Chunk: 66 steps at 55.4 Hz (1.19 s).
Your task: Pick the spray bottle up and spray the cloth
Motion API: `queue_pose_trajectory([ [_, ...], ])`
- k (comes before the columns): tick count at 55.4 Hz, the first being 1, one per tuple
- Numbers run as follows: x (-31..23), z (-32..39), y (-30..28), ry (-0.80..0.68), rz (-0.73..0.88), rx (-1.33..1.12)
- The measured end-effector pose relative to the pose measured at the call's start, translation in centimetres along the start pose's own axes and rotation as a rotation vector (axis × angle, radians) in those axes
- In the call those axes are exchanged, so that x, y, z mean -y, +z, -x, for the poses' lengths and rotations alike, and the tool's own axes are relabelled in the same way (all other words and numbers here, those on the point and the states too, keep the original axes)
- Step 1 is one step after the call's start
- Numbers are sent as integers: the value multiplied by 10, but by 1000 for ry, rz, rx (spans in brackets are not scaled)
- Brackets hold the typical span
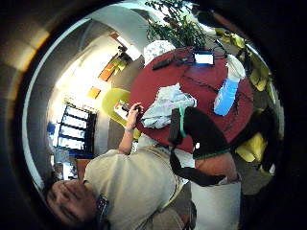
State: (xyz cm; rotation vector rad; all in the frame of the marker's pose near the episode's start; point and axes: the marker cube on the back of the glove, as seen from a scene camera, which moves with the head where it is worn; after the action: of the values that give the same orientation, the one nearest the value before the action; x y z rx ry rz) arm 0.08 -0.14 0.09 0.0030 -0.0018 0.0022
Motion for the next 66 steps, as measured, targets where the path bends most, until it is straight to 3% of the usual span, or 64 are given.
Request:
queue_pose_trajectory([
  [36,-16,-17,63,169,-115,298],
  [49,-28,-19,122,278,-206,853],
  [58,-12,-27,155,416,-310,943],
  [63,3,-38,170,302,-438,966],
  [66,9,-41,175,294,-423,991],
])
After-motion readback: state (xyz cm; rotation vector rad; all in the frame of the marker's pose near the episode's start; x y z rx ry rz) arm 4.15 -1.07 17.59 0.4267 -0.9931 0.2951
